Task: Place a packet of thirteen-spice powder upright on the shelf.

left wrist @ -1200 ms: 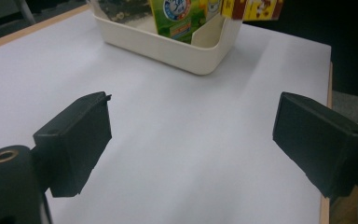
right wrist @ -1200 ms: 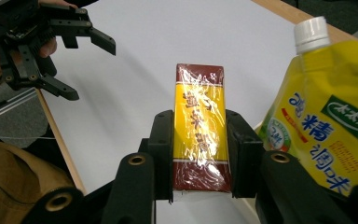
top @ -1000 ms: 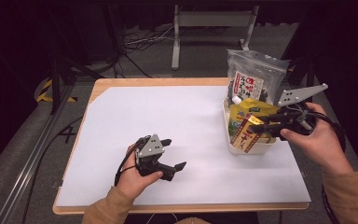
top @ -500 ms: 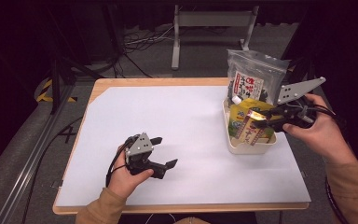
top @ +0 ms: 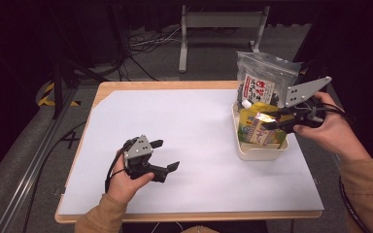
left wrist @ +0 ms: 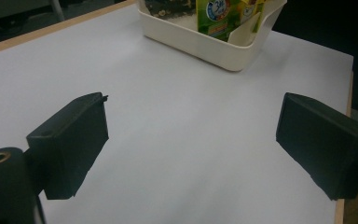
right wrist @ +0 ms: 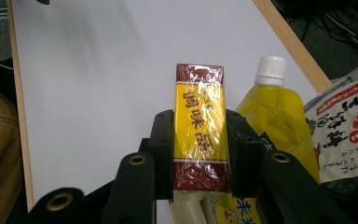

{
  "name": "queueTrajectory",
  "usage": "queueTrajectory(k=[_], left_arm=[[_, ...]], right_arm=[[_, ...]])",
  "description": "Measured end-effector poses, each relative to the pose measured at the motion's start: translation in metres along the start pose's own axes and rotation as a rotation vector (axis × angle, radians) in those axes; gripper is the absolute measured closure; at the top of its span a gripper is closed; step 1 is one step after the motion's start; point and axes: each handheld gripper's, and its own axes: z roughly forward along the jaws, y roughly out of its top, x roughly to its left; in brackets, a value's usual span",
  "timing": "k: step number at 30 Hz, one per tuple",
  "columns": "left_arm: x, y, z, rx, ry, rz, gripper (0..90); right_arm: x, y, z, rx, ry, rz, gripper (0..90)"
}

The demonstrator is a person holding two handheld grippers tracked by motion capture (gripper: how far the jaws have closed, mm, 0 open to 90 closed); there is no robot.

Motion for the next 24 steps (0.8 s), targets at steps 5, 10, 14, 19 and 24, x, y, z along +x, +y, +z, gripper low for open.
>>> queueTrajectory(k=[5,10,14,19,24], left_arm=[[0.002,0.0,-0.001,0.016,0.011,0.0,9.9],[0.002,-0.001,-0.002,0.025,0.013,-0.009,9.8],[0.003,-0.003,-0.004,0.029,0.017,-0.013,9.6],[0.004,-0.004,-0.005,0.042,0.029,-0.011,9.6],[0.004,-0.004,-0.004,0.045,0.027,-0.011,9.6]], right_arm=[[-0.009,-0.004,0.001,-0.007,0.029,-0.037,67.8],[-0.012,-0.007,0.003,-0.021,0.052,-0.052,67.8],[-0.015,-0.009,0.007,-0.014,0.065,-0.071,67.8],[-0.015,-0.011,0.013,-0.001,0.073,-0.098,67.8],[-0.015,-0.013,0.019,0.013,0.094,-0.107,67.8]])
